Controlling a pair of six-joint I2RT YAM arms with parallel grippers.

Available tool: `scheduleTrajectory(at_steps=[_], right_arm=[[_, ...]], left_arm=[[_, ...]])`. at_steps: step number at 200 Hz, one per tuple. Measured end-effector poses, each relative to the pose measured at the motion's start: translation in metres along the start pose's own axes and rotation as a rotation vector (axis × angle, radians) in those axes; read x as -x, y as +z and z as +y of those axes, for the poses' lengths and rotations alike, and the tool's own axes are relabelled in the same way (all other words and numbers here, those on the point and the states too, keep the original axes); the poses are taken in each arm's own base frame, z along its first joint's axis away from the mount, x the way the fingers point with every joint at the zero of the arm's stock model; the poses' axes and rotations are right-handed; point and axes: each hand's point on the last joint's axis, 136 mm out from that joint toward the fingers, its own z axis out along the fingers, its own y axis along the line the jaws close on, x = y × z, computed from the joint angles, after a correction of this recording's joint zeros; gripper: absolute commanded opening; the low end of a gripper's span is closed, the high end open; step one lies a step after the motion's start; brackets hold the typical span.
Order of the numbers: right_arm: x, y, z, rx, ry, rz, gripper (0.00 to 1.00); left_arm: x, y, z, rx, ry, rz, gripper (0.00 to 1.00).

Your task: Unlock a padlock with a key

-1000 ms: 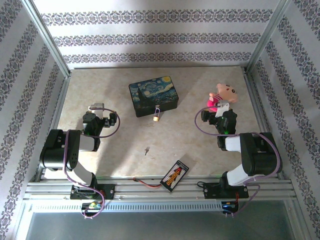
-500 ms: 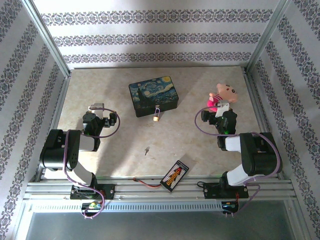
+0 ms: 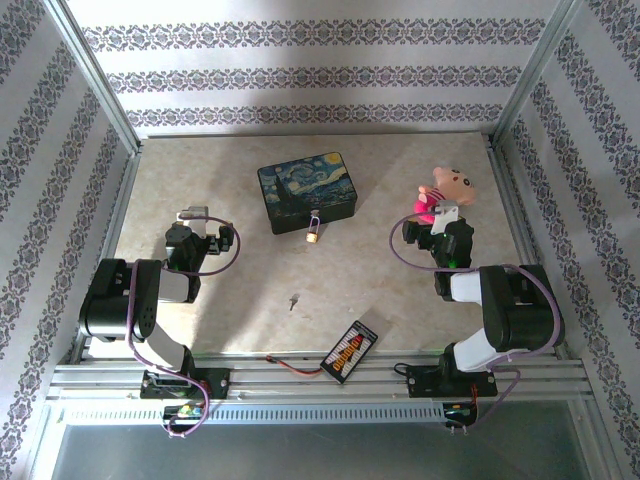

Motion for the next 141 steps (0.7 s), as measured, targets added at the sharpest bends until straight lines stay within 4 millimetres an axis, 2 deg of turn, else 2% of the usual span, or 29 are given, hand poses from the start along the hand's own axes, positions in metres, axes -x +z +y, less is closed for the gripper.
scheduleTrajectory(at_steps=[42,90,111,141], right_arm=[[0.002,-0.002,-0.005,-0.031,0.016,0.003,0.98],[0.016,-0.012,-0.011,-0.069,0.026,-0.019,0.98],[0.025,-0.019,-0.014,-0.092,0.045,-0.022,0.98],[0.042,-0.035,-0.022,-0.146,0.104,-0.048,0.98]], left_arm=[[0.000,0.000,0.000,0.000,0.000,0.000,0.99],[0.003,-0.003,0.004,0.026,-0.001,0.004,0.99],[0.022,-0.014,0.008,0.050,-0.004,-0.030,0.99],[0.062,-0.040,0.015,0.098,-0.063,-0.115,0.99]])
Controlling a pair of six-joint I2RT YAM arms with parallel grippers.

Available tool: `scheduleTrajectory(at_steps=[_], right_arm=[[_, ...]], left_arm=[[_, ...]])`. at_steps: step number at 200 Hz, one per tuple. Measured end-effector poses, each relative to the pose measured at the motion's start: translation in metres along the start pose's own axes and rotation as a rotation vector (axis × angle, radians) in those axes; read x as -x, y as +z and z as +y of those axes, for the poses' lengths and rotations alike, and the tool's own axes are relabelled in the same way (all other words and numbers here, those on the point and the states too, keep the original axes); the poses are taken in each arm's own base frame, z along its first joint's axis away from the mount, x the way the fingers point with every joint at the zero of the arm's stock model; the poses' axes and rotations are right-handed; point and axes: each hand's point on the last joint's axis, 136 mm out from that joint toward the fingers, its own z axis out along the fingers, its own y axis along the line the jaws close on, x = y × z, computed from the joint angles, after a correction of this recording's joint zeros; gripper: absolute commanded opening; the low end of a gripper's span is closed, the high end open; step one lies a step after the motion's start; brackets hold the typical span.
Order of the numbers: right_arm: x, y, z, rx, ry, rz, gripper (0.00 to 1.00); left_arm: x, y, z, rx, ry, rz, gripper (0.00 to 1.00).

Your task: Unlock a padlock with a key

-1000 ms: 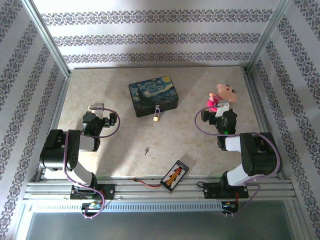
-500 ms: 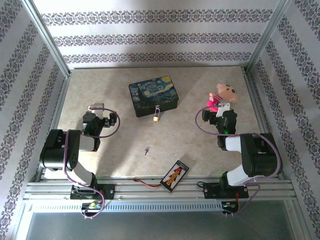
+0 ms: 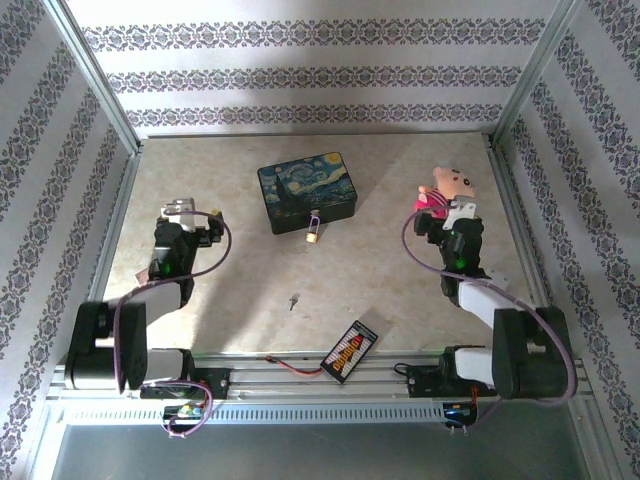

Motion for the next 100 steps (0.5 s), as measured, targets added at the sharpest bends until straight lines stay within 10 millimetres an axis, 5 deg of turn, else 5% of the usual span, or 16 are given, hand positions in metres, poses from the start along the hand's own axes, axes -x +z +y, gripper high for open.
scheduleTrajectory(at_steps=[35,70,100], right_arm=[[0.020,-0.025,-0.011,-0.094,0.076,-0.043,0.98],[0.028,-0.043,0.005,-0.124,0.074,-0.021,0.98],[0.029,-0.052,0.017,-0.163,0.058,0.044,0.98]], left_arm=[[0.031,-0.024,-0.005,-0.013,-0.133,-0.041,0.99],[0.026,-0.048,-0.030,-0.058,-0.216,0.069,0.99],[0.010,-0.074,-0.079,-0.156,-0.216,0.211,0.99]])
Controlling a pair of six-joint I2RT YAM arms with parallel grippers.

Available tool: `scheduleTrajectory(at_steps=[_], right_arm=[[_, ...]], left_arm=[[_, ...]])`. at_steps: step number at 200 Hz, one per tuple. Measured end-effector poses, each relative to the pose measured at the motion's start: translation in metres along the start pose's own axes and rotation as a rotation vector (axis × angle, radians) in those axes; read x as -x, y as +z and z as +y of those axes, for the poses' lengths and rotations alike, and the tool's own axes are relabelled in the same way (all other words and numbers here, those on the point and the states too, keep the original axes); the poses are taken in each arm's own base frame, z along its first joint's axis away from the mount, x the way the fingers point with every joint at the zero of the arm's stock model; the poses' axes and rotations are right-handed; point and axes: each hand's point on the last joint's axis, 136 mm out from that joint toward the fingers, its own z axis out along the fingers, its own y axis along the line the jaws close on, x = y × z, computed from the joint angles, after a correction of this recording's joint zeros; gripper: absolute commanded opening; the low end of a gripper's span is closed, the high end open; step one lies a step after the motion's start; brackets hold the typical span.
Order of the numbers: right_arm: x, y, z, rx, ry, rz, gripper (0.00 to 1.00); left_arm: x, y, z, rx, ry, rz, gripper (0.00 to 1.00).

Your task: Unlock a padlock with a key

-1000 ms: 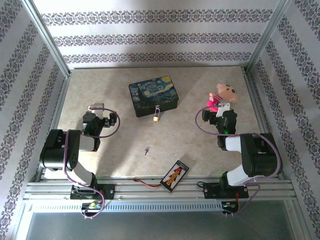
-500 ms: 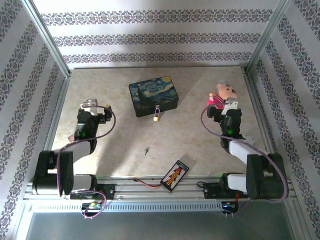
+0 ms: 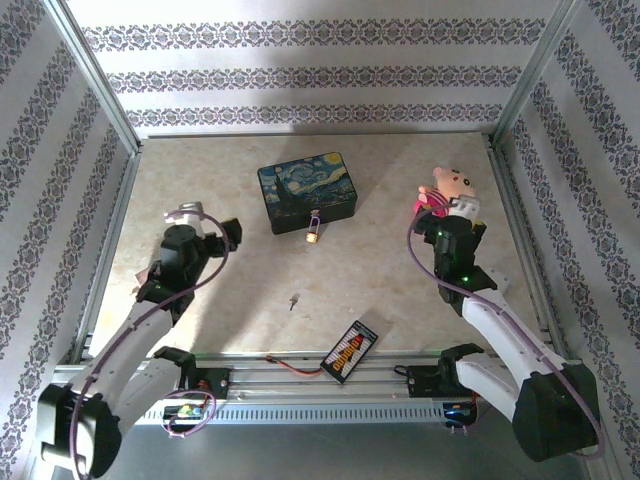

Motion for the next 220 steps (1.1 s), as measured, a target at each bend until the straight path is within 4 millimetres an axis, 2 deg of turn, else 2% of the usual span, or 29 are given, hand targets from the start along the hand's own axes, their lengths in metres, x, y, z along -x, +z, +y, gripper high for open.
scheduleTrajectory(at_steps=[28,55,81,129,184,220], right_arm=[[-0.017,-0.010,0.005,-0.036,0.007,0.089,0.98],[-0.040,-0.017,0.008,-0.066,-0.018,0.181,0.98],[-0.054,-0.016,0.008,-0.107,-0.066,0.258,0.98],[-0.065,-0.012,0.007,-0.150,-0.112,0.327,0.98],[-0.056,-0.010,0.014,-0.142,-0.108,0.328,0.98],[-0.053,-0.010,0.018,-0.127,-0.100,0.330,0.98]], left_arm=[[-0.061,-0.009,-0.043,-0.086,0.026,0.207,0.99],[-0.115,-0.017,-0.067,-0.117,0.100,0.382,1.00],[-0.149,-0.022,-0.085,-0.131,0.171,0.506,0.84],[-0.177,-0.016,-0.091,-0.099,0.180,0.617,0.60],[-0.203,-0.010,-0.097,-0.072,0.152,0.750,0.44],[-0.209,-0.017,-0.103,-0.094,0.147,0.823,0.44]])
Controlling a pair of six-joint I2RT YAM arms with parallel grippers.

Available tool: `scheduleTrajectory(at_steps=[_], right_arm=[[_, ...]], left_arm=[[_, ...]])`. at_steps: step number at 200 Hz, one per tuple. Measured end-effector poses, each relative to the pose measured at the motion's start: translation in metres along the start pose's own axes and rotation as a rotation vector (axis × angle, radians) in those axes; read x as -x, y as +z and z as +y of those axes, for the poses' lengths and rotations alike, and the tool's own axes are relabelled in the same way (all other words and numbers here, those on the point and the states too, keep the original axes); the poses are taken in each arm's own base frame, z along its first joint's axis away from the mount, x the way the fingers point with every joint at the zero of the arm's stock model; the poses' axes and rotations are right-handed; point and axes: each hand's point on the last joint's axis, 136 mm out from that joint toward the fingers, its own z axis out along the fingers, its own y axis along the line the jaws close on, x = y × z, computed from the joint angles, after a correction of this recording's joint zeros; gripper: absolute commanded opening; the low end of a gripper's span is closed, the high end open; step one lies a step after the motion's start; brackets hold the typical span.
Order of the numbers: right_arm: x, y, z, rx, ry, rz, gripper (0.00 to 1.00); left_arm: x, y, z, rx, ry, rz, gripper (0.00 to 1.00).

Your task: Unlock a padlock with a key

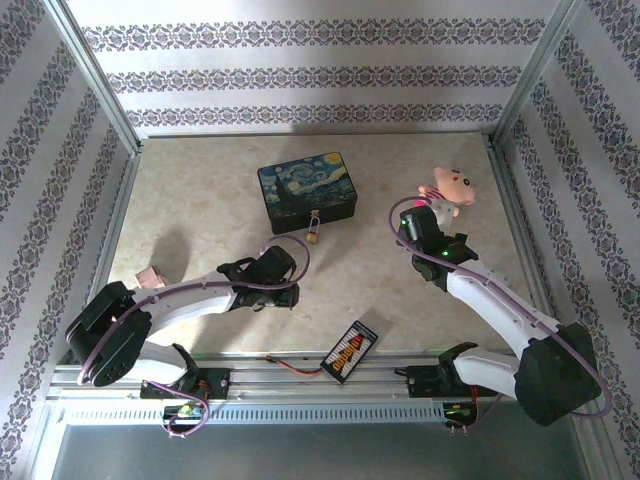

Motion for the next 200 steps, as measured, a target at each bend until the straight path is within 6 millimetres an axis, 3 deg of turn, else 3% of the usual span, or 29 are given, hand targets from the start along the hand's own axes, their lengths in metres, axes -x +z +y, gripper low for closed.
scheduleTrajectory(at_steps=[60,83,200], right_arm=[[0.003,-0.005,-0.001,0.015,0.019,-0.011,0.98],[0.006,-0.012,-0.004,0.027,0.048,-0.032,0.98],[-0.002,-0.016,-0.009,0.046,0.075,-0.031,0.98]], left_arm=[[-0.018,0.018,-0.001,-0.005,0.003,0.109,0.47],[-0.017,0.019,-0.005,-0.013,0.010,0.113,0.46],[-0.002,0.024,-0.019,-0.035,0.049,0.104,0.24]])
